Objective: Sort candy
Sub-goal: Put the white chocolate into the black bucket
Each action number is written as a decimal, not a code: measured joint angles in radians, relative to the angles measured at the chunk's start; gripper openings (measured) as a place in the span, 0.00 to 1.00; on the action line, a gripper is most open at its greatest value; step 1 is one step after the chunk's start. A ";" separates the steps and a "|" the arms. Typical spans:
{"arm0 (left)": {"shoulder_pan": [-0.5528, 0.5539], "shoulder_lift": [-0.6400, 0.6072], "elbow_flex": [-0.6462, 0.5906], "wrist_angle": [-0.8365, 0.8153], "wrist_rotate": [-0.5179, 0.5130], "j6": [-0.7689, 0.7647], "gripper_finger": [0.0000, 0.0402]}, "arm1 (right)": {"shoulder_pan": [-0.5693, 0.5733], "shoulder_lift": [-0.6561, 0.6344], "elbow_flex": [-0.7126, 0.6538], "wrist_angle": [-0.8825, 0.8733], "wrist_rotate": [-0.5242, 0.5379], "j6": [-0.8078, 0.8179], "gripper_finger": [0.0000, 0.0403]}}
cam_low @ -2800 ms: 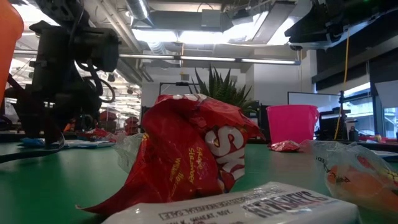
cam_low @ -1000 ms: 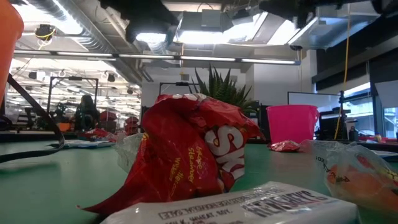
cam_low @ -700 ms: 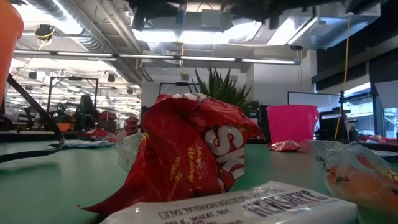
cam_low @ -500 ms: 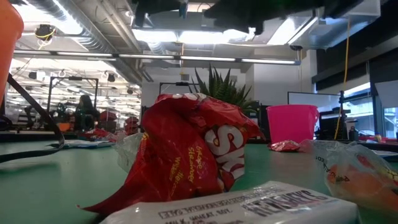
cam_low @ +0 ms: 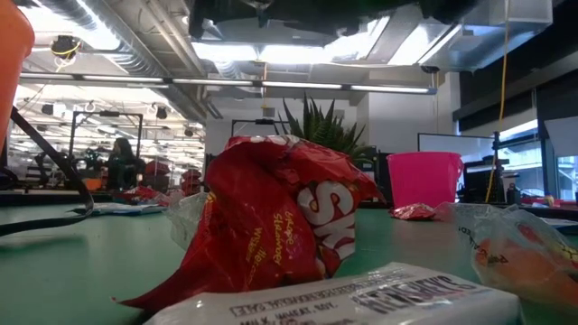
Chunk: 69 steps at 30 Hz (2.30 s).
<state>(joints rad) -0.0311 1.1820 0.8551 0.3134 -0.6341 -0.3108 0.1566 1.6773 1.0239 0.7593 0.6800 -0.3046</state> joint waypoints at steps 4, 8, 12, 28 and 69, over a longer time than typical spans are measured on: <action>0.000 0.031 0.000 0.035 0.000 0.000 0.28 | 0.000 0.025 0.027 0.000 0.001 -0.003 0.63; 0.000 0.053 0.000 0.051 0.003 -0.001 0.28 | 0.000 0.031 0.031 -0.001 0.040 -0.010 0.62; 0.000 0.057 0.000 0.077 0.024 -0.002 0.28 | 0.000 0.031 0.031 -0.004 0.081 -0.010 0.55; 0.000 0.060 0.000 0.085 0.027 -0.001 0.28 | 0.000 0.031 0.031 -0.003 0.049 -0.007 0.04; -0.005 0.054 0.000 0.063 0.075 0.089 0.51 | 0.120 -0.088 0.031 -0.256 0.284 -0.094 0.00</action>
<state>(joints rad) -0.0360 1.2361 0.8551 0.3767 -0.5587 -0.2217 0.2762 1.5892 1.0550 0.5034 0.9638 -0.3982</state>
